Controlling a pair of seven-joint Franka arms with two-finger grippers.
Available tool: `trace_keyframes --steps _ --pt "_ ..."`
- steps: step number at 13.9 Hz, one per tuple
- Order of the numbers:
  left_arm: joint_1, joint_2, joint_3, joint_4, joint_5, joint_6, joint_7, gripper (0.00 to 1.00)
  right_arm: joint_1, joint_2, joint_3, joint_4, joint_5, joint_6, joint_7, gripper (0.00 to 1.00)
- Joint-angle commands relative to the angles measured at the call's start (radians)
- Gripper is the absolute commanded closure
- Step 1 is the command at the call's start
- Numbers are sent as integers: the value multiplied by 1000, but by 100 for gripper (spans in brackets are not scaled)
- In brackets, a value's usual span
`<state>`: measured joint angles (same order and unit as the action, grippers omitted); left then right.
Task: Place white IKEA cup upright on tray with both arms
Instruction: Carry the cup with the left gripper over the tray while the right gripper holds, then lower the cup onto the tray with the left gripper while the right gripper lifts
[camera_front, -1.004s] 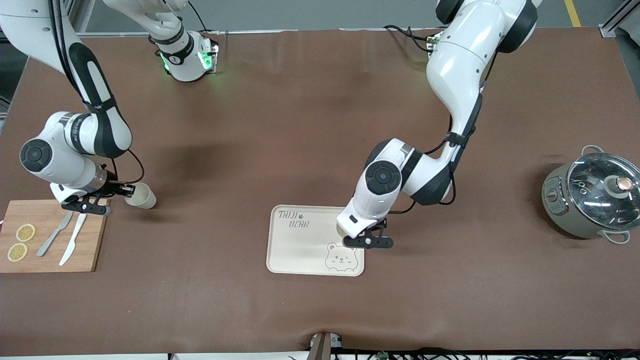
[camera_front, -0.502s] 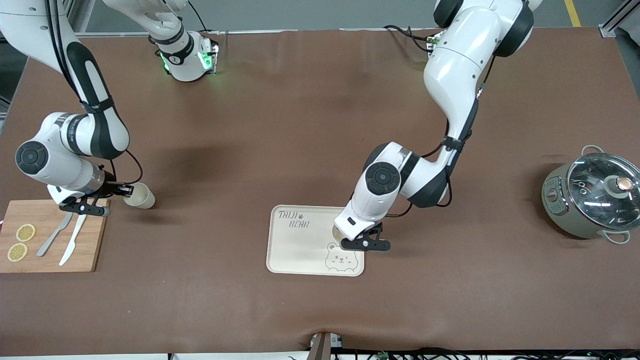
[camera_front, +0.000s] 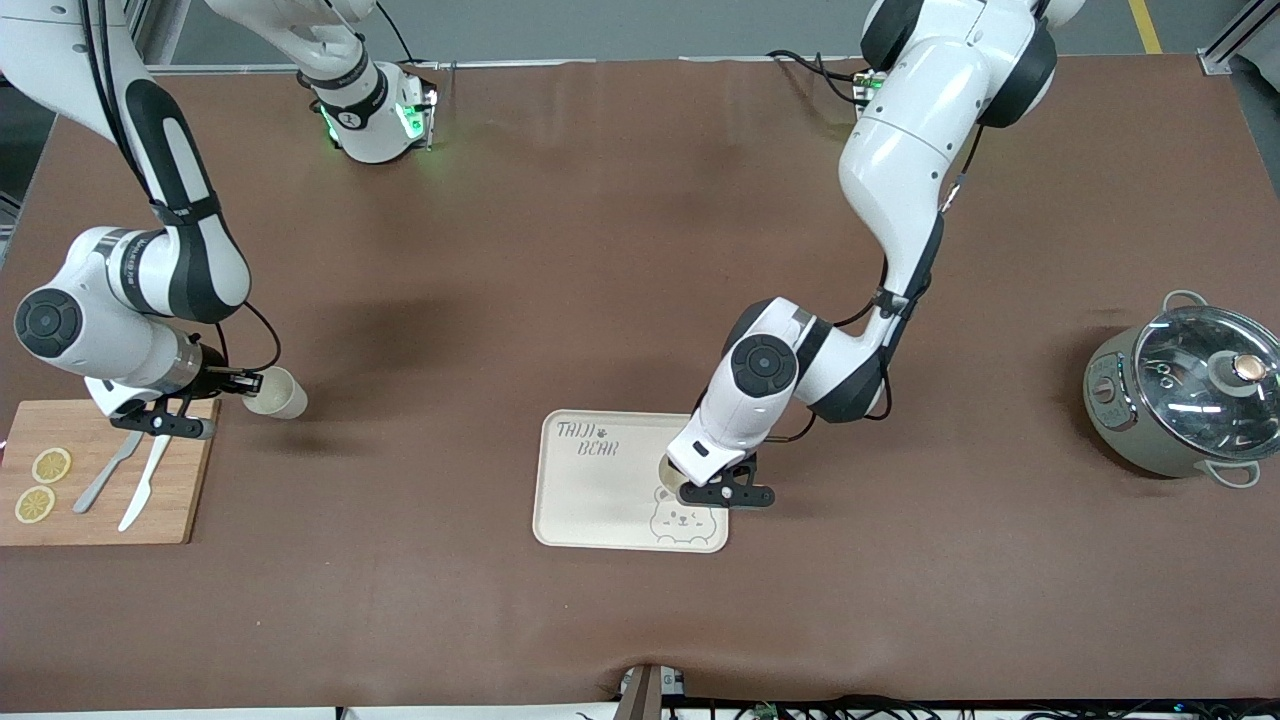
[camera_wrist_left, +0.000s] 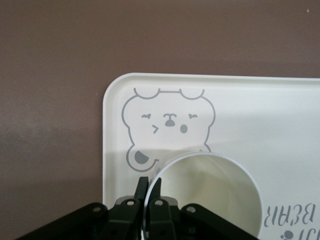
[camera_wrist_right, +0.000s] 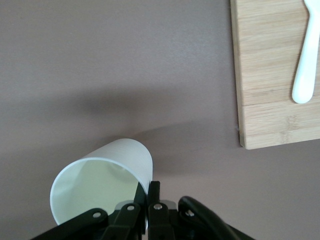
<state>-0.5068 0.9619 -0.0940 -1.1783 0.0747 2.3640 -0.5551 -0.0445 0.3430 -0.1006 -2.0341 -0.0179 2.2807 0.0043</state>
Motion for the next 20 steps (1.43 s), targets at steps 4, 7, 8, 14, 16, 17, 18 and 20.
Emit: trace_keyframes --steps 4,7,8,14,16,17,18,20 --pt "-16 26 10 25 -18 11 -19 100 20 -21 13 89 47 -136 29 100" --pt "-28 31 11 23 -18 11 -23 100 28 -22 13 106 47 -153 63 100" --pt "-29 34 11 23 -16 11 -19 100 38 -22 13 121 52 -158 75 100" --pt "-41 34 17 23 -13 31 -16 11 144 -13 13 209 76 -214 290 100" --pt "-41 32 19 25 -13 31 -14 11 173 -12 13 213 76 -214 338 100" --pt "-39 28 19 25 -12 31 -12 11 184 -12 13 213 78 -214 362 100" --pt "-38 21 19 25 -12 29 -11 11 198 -12 13 225 90 -214 391 100" --pt "-33 17 20 25 -12 20 -11 11 228 -10 13 247 131 -220 437 100"
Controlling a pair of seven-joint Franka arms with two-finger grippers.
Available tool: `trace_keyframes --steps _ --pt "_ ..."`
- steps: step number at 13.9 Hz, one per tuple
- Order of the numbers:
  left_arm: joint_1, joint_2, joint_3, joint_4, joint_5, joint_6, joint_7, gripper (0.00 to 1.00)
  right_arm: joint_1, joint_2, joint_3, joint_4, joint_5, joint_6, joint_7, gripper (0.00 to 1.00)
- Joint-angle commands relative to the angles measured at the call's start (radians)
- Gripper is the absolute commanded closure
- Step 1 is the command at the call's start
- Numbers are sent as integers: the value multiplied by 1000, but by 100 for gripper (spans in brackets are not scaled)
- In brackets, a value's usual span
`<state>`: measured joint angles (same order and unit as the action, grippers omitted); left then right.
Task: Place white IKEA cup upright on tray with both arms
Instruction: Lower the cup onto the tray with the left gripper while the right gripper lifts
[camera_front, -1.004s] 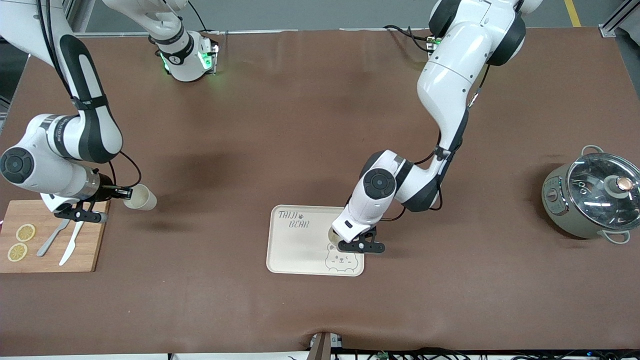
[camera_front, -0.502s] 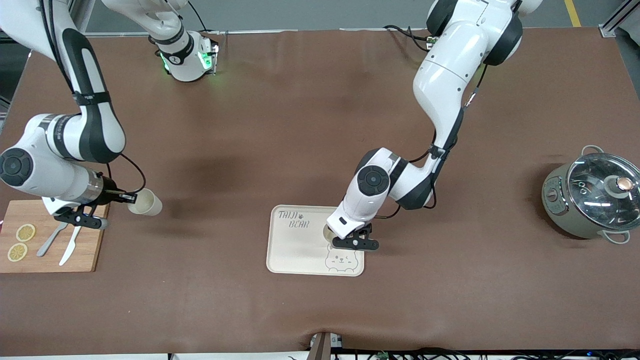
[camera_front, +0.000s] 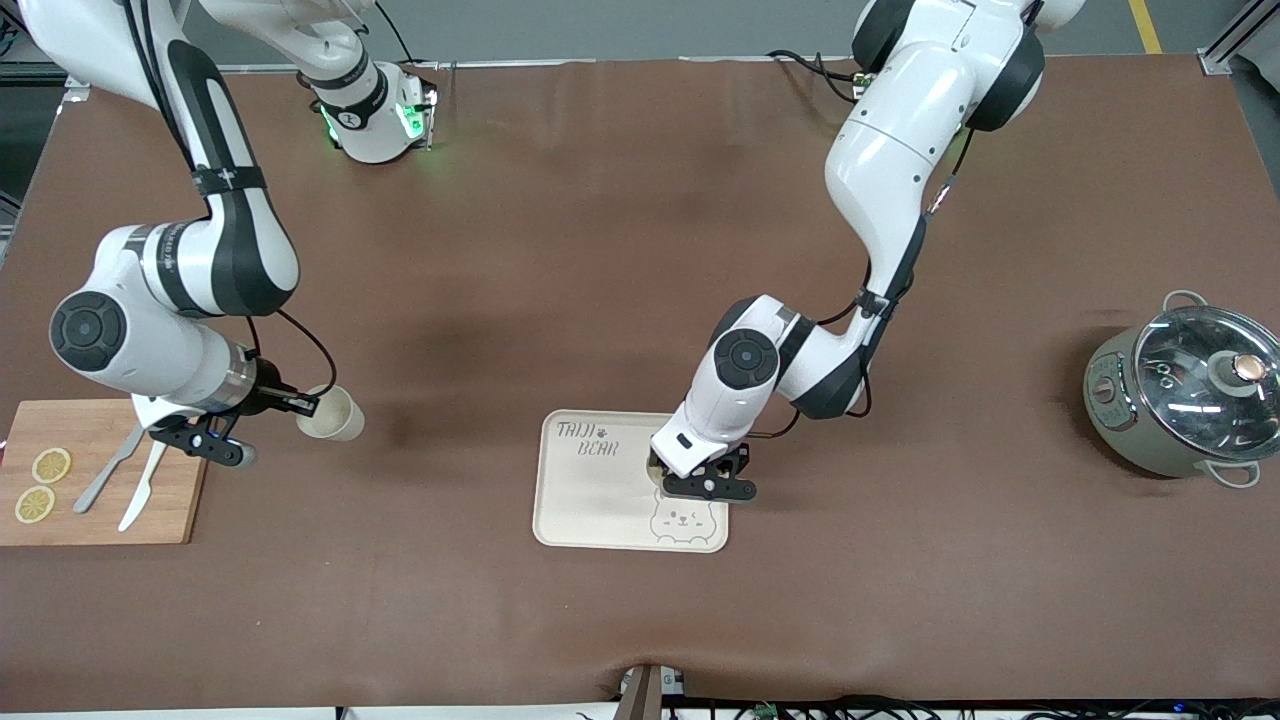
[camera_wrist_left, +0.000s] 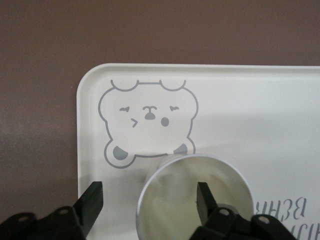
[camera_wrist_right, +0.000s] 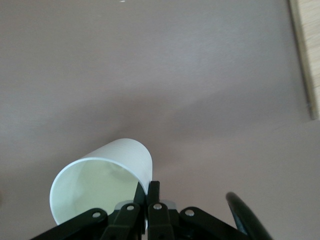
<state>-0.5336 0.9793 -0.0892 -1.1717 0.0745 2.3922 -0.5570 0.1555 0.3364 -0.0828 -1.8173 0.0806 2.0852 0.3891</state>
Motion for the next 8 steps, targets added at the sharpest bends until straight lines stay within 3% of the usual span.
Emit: trace_keyframes --steps 1,8 --pt "-6 -2 14 18 -10 -11 -7 11 42 -1 -6 38 37 -25 77 100" --pt "3 -68 13 20 -9 -174 8 11 104 59 -5 121 86 -25 230 100"
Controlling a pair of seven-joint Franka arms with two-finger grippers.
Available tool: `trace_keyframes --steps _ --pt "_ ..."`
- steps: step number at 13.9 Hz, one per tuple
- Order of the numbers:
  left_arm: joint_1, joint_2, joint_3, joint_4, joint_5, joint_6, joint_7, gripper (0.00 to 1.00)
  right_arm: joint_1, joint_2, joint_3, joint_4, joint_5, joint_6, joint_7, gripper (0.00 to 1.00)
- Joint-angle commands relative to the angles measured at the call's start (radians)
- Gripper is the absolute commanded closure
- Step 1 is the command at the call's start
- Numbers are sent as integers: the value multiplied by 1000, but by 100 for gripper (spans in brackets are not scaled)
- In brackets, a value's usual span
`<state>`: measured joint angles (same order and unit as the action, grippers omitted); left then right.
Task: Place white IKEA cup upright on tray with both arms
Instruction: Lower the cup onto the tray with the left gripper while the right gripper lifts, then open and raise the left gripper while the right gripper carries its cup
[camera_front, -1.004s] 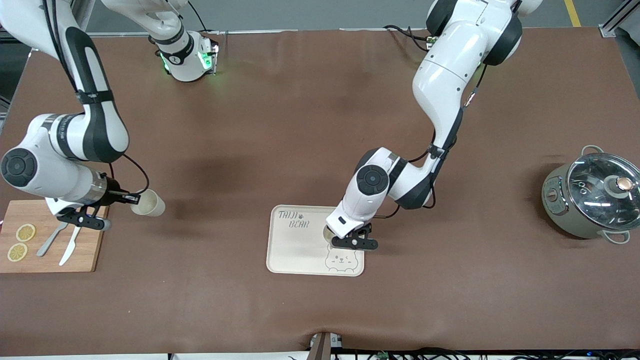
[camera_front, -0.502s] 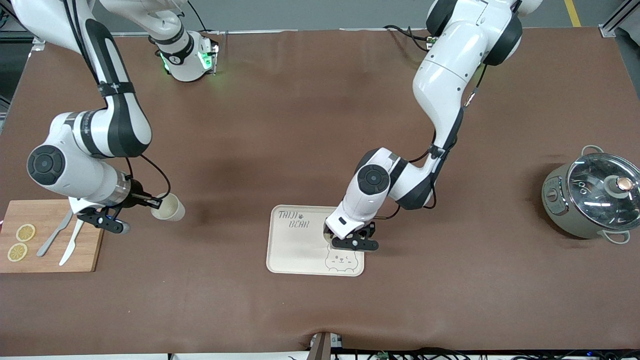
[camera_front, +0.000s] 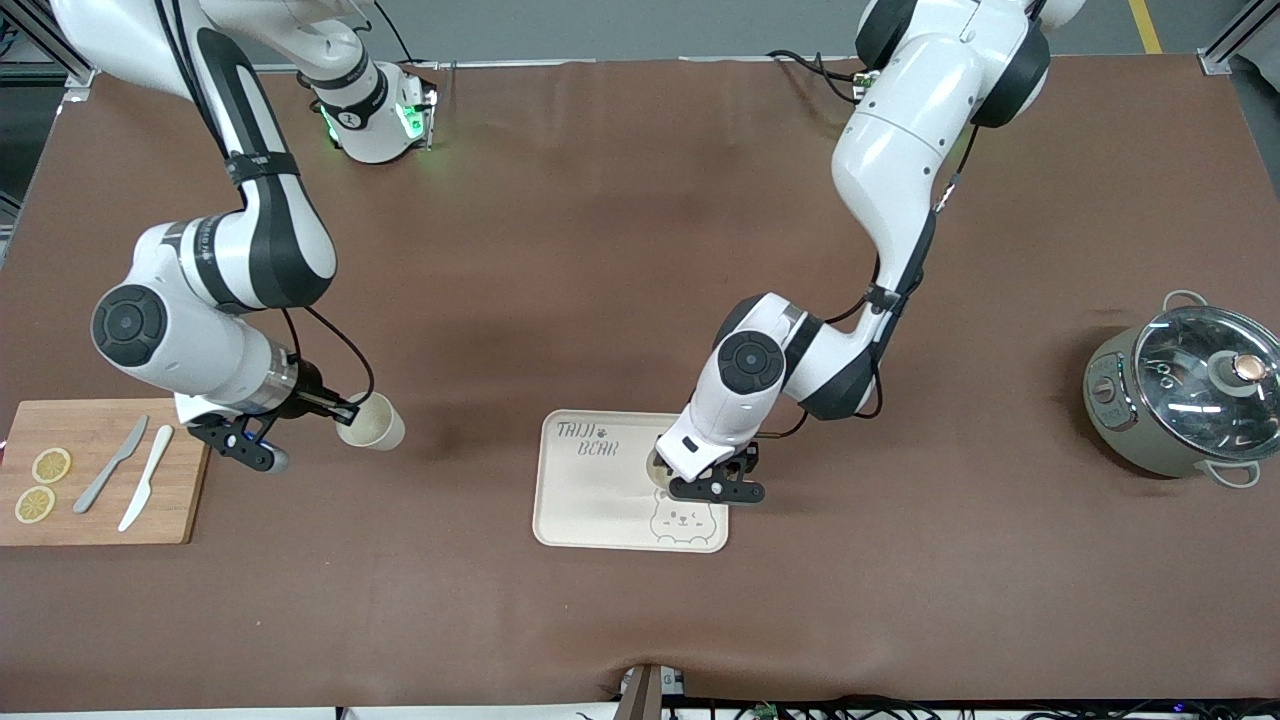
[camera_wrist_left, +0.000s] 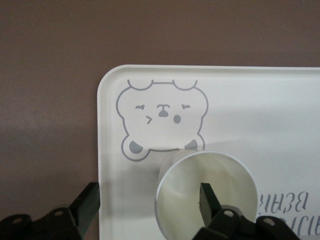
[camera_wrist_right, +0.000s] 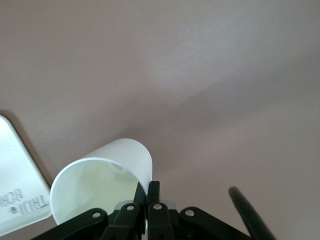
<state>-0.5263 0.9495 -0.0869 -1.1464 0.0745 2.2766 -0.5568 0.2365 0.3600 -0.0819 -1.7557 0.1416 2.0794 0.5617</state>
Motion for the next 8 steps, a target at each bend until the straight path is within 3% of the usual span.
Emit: trace_keyframes --steps 1,2,4,8 --pt "-3 -50 10 -6 -9 -77 11 11 29 46 -6 76 45 -19 75 100" --pt "3 -55 7 -6 -9 -98 9 10 41 59 -6 93 64 -25 89 100" --pt "11 -77 6 -4 -9 -144 12 0 55 100 -7 155 82 -56 159 100" --pt "51 -139 0 -4 -10 -235 87 0 105 191 -7 277 82 -87 317 100"
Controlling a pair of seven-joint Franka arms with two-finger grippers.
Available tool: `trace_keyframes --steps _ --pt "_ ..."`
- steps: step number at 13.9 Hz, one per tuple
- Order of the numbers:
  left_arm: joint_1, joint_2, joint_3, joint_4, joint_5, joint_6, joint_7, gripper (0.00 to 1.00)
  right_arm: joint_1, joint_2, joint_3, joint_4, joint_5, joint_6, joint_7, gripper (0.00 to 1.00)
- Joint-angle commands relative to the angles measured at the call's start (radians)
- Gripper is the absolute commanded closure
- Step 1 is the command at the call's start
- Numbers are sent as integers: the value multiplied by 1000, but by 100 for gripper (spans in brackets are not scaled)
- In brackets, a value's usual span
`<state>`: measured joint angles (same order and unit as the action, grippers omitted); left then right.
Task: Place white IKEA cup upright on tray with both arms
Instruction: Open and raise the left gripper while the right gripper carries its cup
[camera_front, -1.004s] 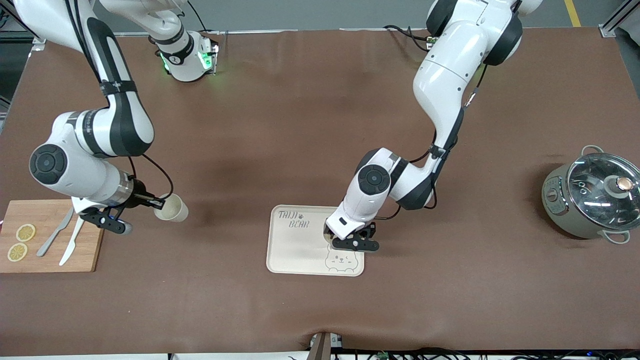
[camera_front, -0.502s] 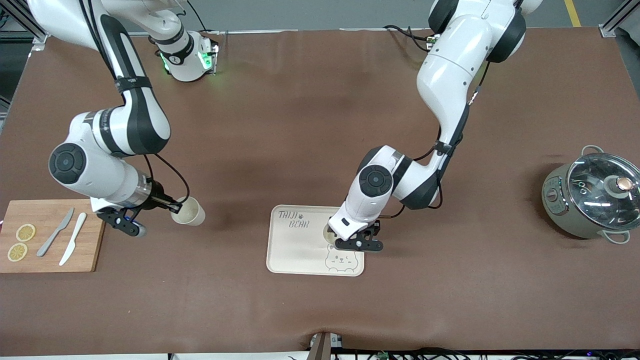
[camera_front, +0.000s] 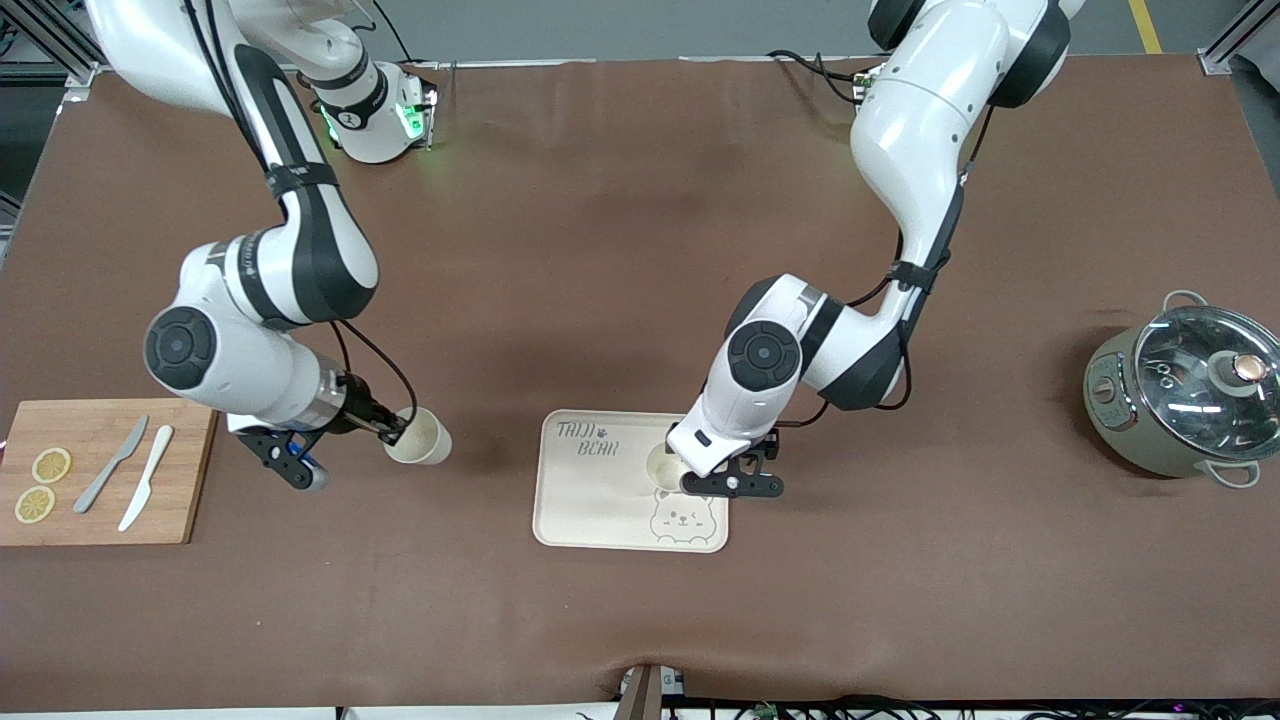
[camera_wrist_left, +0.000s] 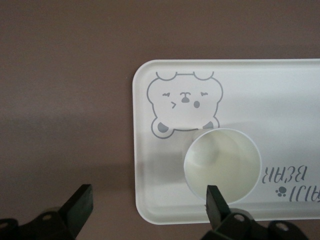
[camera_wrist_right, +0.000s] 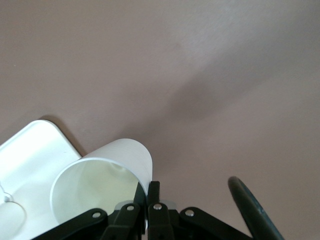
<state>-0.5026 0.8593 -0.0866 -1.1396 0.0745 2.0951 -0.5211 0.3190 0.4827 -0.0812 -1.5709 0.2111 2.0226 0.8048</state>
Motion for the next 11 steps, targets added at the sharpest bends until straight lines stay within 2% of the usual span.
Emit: trace_keyframes --steps 1,5,9,11 --pt "36 -69 2 -12 -10 -76 76 0 29 82 -6 100 11 -28 111 100" --pt "104 -152 8 -14 -15 -176 202 0 72 120 -6 124 10 -15 212 100" --pt "226 -264 10 -15 -13 -298 384 0 141 192 -8 205 8 -8 338 100" --pt "275 -299 10 -29 -7 -325 453 0 155 201 -8 207 8 13 355 100"
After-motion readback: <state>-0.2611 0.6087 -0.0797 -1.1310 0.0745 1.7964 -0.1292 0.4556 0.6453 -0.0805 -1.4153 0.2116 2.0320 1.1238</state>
